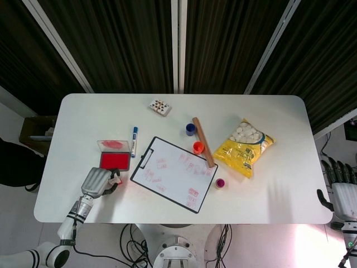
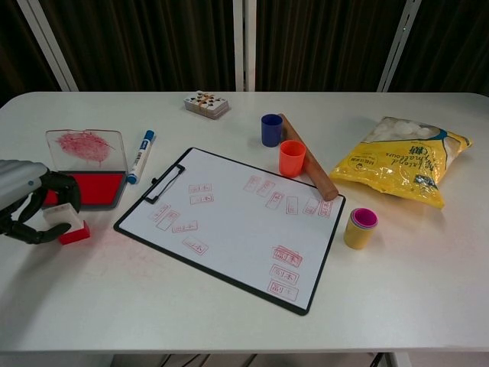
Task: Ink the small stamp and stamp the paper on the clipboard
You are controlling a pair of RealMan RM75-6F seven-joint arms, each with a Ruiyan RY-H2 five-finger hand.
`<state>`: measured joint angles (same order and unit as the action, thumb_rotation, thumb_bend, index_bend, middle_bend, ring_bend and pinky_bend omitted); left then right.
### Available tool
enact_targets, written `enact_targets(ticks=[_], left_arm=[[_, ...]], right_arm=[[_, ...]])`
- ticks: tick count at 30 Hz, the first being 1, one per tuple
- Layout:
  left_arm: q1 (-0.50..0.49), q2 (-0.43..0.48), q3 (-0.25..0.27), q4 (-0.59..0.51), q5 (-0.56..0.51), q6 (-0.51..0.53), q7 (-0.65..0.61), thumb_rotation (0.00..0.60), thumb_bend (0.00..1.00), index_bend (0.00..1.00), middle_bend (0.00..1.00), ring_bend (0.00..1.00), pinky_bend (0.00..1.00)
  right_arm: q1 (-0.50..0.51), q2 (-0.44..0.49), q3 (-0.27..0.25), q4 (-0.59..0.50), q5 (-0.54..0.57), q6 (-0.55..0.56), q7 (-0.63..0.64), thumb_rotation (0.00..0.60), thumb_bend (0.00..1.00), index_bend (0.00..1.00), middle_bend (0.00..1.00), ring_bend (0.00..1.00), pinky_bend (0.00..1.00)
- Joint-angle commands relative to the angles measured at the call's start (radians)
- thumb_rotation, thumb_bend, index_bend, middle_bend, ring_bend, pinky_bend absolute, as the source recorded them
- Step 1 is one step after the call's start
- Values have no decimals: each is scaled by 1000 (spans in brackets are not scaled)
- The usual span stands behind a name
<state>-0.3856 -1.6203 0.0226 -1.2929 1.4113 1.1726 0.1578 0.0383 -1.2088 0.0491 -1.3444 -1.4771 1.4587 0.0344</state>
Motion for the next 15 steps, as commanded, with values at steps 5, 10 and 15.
enact_targets(ticks=[5, 10, 15], left_arm=[[3, 3, -3, -5, 1, -5, 0, 600, 285, 386, 494, 701, 832], [8, 8, -7, -9, 8, 5, 8, 600, 257, 365, 465, 696, 829], [38, 67, -8, -81, 31, 75, 14, 600, 201, 343, 434, 694, 826]], right_arm=[[0, -1, -1, 1, 0, -1, 1, 600, 296, 0, 0, 0, 0], [0, -4, 0, 4, -1, 1, 2, 600, 296, 0, 0, 0, 0], [-4, 5, 5, 1, 2, 13, 5, 600, 296, 0, 0, 0, 0]])
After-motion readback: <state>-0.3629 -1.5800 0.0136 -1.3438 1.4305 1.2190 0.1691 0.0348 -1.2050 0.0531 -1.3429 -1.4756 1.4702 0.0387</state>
